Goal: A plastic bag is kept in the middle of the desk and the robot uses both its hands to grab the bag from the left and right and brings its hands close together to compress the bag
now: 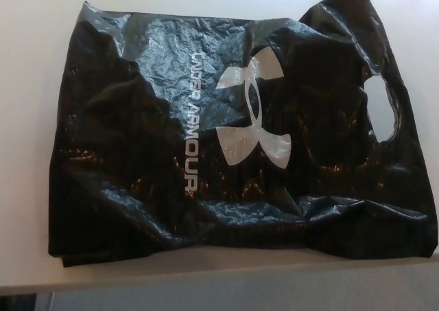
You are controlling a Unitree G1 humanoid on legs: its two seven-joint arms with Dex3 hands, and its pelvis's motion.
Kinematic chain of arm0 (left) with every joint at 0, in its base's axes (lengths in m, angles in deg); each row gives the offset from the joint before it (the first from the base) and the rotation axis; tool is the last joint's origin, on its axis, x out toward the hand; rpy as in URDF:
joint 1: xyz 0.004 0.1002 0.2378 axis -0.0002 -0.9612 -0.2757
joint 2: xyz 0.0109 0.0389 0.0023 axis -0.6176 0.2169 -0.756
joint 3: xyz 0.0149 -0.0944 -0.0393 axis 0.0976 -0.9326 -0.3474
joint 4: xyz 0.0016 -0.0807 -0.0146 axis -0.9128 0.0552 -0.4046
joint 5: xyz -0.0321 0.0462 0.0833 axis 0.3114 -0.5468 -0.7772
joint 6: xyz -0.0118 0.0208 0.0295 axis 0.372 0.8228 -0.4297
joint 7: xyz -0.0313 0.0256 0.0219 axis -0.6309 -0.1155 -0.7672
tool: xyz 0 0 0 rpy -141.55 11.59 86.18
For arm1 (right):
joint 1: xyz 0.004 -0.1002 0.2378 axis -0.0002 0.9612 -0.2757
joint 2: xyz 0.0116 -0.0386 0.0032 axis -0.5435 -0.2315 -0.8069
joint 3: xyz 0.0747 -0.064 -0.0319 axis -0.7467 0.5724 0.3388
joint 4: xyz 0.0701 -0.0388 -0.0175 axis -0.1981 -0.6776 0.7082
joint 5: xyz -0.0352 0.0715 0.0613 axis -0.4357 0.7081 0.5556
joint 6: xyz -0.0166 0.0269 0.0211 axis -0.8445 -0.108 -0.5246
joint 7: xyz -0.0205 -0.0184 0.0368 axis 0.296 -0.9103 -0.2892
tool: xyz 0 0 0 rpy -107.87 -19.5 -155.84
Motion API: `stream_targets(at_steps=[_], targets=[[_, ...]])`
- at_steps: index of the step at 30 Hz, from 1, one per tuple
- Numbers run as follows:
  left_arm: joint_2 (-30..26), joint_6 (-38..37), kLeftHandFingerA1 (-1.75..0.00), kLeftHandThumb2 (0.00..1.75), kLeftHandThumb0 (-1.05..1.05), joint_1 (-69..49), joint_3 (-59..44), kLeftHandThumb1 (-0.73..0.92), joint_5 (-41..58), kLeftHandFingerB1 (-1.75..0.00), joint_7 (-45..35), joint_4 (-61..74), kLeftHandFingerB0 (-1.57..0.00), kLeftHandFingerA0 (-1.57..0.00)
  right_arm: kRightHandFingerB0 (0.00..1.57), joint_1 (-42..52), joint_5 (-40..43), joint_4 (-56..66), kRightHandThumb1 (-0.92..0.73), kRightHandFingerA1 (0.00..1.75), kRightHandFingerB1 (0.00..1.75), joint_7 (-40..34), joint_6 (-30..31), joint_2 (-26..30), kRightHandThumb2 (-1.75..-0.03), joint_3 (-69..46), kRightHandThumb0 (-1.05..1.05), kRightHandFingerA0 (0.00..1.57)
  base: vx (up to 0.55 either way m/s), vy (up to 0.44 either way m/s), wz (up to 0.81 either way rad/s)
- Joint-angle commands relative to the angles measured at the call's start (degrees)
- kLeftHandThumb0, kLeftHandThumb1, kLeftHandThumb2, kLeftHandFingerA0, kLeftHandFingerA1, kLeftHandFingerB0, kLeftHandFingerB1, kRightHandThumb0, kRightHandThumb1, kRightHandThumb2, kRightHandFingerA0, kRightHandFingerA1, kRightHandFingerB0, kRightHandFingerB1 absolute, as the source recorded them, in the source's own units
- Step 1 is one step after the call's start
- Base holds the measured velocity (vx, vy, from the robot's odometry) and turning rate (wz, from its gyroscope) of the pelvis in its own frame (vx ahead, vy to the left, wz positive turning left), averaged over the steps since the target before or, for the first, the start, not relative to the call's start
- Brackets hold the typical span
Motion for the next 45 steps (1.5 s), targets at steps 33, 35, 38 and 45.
stream_targets(at_steps=[33, 35, 38, 45], targets=[[30.66, 3.27, -0.50, 1.19, -0.31, 1.03, 12.04, 0.63, -8.96, -0.48, 7.84, -4.66, 0.00, -0.01, 0.02, 4.51, -4.75, 0.15, -0.71, 0.47, 0.40, -0.25, -1.01, -30.42, -1.10, 9.15, -0.77, 0.09, 0.00, 0.000, 0.00], [31.01, 3.25, -0.50, 1.19, -0.31, 0.93, 12.51, 0.63, -9.40, -0.48, 8.02, -4.23, 0.00, -0.01, 0.02, 4.49, -4.97, 0.62, -0.75, 0.48, 0.39, -0.33, -1.01, -30.87, -1.11, 9.15, -0.84, 0.13, 0.00, 0.000, 0.00], [31.56, 2.36, -0.45, 1.21, -0.79, 1.88, 13.23, 0.92, -9.80, -0.32, 7.34, -3.31, -0.08, -0.03, 0.00, 3.17, -5.45, 1.07, -0.74, 0.51, 0.37, -0.04, -1.93, -31.52, -1.13, 9.50, -0.82, 0.15, 0.00, 0.000, 0.00], [32.33, 0.56, -0.38, 1.16, -0.70, 0.59, 14.90, 0.84, -9.40, -0.28, 4.00, 0.97, -0.06, -0.05, 0.11, 4.20, -7.05, 3.76, -0.88, 0.38, 0.28, -0.69, -3.10, -32.00, -0.71, 10.97, -0.84, 0.16, 0.00, 0.000, 0.00]])
